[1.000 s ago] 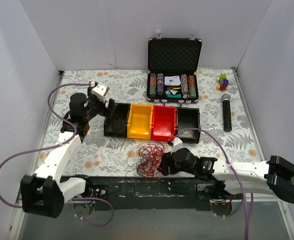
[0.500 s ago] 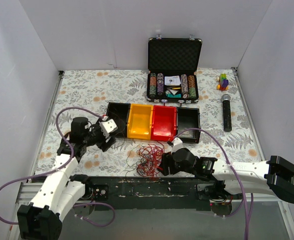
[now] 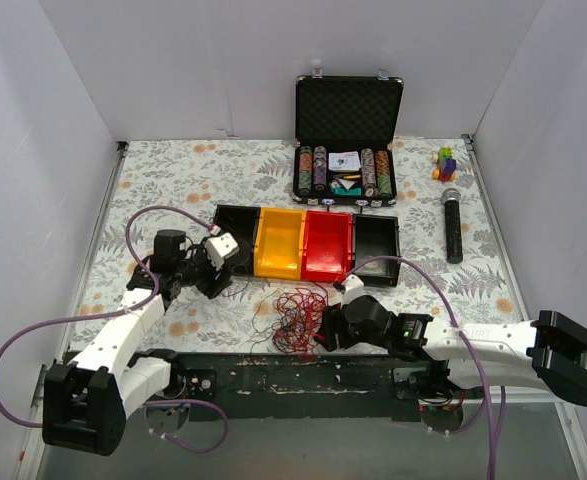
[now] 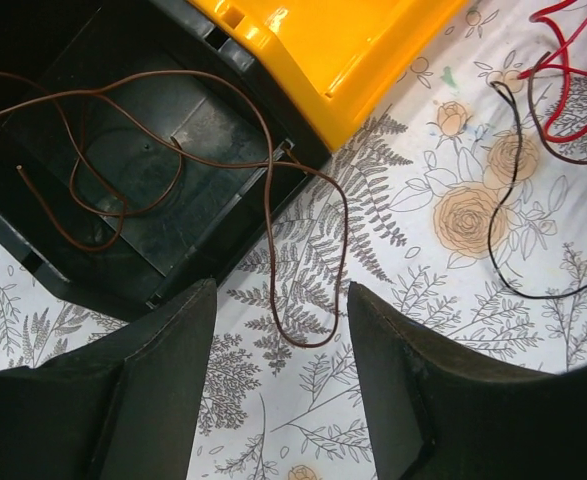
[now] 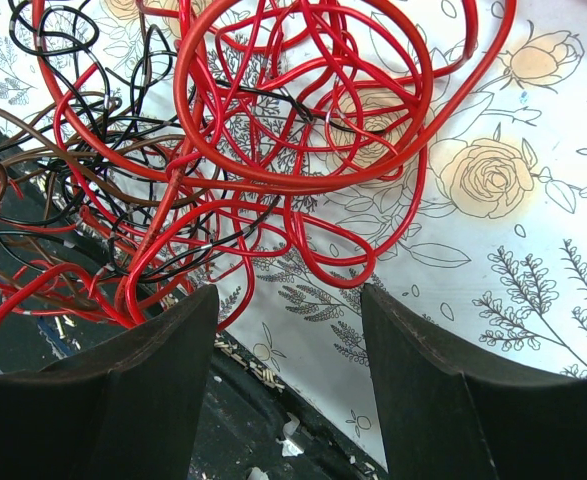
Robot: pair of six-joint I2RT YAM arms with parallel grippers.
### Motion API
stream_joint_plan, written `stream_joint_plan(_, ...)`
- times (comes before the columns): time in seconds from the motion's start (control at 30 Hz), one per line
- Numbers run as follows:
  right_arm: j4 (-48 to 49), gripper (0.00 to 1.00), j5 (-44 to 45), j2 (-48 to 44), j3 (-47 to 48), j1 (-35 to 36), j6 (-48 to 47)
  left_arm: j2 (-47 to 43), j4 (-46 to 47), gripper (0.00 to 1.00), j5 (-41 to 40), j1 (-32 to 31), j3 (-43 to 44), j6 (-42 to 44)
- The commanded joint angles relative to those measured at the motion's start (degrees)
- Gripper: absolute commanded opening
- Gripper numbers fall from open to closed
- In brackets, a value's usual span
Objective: Untangle the cables
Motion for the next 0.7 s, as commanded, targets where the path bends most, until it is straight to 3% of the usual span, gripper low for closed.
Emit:
stream_joint_plan(0.0,-8.33,0.68,-0.39,1.98,-0.16,0.31,-0.98,1.40,3.72,0.53,-1.12,-0.06,-0.90,0.72)
stream_joint_plan(0.33,-7.89,0.68,-0.83,2.24,0.10,0.31,-1.15,3.43,7.41,0.51,-0.42,-0.06,-2.31,0.72)
stream_joint_plan(0.57,-8.06,0.68,-1.00,2.15,0.19,0.31,-0.98,3.43,10.39,0.13,-2.08,-0.06,1.20,1.34)
stream_joint_plan(0.67,-7.97,0.68,-1.09,2.33,0.10,0.31,-0.98,2.82,11.19,0.06,-2.09,-0.06,5.06,1.16)
